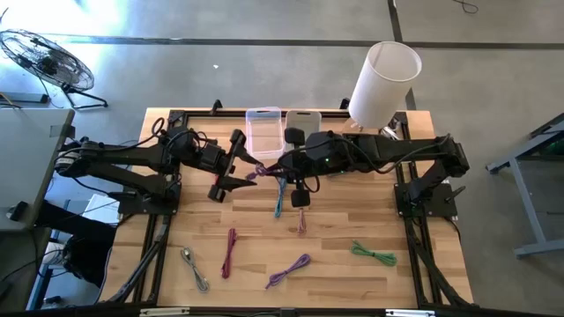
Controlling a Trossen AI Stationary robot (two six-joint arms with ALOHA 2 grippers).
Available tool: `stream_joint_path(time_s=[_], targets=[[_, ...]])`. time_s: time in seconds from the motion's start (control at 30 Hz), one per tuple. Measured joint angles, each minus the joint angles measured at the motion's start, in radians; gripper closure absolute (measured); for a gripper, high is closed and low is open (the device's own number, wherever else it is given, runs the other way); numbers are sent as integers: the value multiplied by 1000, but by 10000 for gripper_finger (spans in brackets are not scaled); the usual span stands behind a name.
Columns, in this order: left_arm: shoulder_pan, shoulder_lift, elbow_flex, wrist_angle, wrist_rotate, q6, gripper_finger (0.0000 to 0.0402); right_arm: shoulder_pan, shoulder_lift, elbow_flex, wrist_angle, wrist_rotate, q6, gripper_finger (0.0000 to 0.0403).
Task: Pick & Place USB Port
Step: Put the top purple cable into the transparent bin
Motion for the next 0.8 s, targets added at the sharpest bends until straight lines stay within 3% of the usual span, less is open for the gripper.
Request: stream_joint_path(time_s=[0.8], targets=[[0,75,0,129,-1,7,174,0,0,0,7,-25,3,386]])
